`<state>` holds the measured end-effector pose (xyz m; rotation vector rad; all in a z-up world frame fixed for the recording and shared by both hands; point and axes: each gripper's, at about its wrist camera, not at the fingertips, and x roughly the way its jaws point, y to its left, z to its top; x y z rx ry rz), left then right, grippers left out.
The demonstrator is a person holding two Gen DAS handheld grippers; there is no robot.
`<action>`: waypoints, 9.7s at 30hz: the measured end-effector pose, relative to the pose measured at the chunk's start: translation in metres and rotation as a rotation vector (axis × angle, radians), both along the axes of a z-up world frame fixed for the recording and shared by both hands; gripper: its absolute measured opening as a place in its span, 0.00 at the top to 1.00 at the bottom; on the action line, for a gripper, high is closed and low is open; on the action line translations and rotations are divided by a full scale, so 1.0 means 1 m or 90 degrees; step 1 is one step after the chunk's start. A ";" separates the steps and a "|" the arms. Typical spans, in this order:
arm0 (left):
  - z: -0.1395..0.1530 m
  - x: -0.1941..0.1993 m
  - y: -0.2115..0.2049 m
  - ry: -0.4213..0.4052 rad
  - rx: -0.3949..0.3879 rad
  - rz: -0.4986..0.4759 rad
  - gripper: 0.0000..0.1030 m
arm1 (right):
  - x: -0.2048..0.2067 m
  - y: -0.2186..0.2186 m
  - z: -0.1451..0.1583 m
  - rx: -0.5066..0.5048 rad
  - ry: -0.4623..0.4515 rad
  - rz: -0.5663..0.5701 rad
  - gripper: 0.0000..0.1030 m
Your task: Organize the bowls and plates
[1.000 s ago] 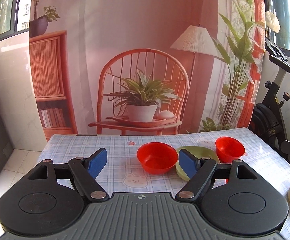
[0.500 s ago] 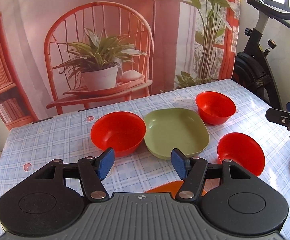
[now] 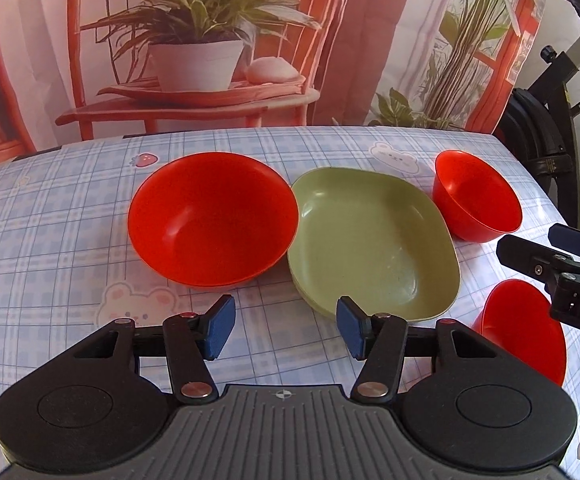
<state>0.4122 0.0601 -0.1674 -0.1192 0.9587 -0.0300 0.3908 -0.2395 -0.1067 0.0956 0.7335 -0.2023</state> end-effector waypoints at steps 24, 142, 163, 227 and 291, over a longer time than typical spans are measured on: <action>-0.023 0.018 0.013 -0.017 -0.110 -0.017 0.80 | 0.074 -0.008 -0.048 0.086 0.139 -0.019 0.78; -0.012 -0.170 0.033 -0.002 -0.129 0.087 0.84 | -0.089 0.082 -0.043 0.170 0.052 0.000 0.93; -0.008 -0.180 0.037 -0.019 -0.119 0.097 0.85 | -0.133 0.087 -0.034 0.173 0.047 0.051 0.98; -0.029 -0.056 -0.303 -0.045 -0.115 -0.363 0.62 | -0.322 -0.245 -0.067 0.086 -0.076 -0.414 0.84; 0.049 -0.122 -0.070 -0.119 -0.171 -0.066 0.83 | -0.208 -0.049 0.015 0.099 -0.090 -0.139 0.95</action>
